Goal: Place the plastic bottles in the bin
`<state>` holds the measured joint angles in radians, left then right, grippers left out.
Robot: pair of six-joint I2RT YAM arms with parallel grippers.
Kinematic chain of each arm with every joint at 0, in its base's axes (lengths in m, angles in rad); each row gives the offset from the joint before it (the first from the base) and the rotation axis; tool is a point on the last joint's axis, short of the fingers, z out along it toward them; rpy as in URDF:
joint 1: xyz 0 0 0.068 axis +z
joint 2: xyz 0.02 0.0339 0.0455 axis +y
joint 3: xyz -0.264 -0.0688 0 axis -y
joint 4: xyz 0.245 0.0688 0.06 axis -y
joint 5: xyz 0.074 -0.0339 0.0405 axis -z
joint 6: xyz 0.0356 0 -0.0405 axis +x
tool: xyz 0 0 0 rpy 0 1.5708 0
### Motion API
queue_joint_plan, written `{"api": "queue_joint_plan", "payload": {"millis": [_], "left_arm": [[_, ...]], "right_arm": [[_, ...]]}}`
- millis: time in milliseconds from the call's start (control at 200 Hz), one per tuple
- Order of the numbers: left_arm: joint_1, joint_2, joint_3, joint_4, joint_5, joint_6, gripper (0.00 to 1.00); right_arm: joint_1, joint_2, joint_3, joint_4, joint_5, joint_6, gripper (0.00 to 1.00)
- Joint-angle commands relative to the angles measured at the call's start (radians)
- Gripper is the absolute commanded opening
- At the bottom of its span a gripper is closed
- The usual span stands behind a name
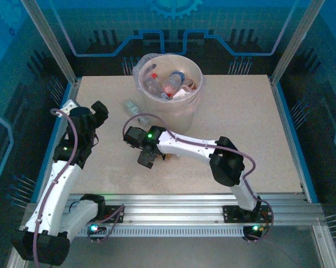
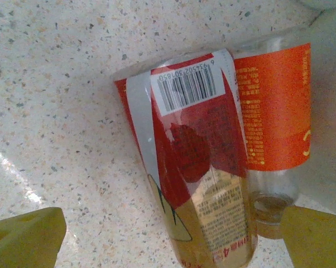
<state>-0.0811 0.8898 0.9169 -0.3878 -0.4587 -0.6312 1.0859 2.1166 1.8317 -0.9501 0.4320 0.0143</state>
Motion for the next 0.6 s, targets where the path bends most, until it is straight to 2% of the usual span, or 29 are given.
{"api": "queue_joint_plan", "payload": {"millis": [0, 590], "left_arm": [[0.011, -0.011, -0.016, 0.027, -0.026, -0.02, 0.99], [0.014, 0.002, -0.022, 0.045, -0.018, -0.03, 0.99]], "right_arm": [[-0.027, 0.039, 0.048, -0.015, -0.038, -0.033, 1.0], [-0.05, 0.126, 0.071, -0.009, -0.151, -0.047, 1.0]]}}
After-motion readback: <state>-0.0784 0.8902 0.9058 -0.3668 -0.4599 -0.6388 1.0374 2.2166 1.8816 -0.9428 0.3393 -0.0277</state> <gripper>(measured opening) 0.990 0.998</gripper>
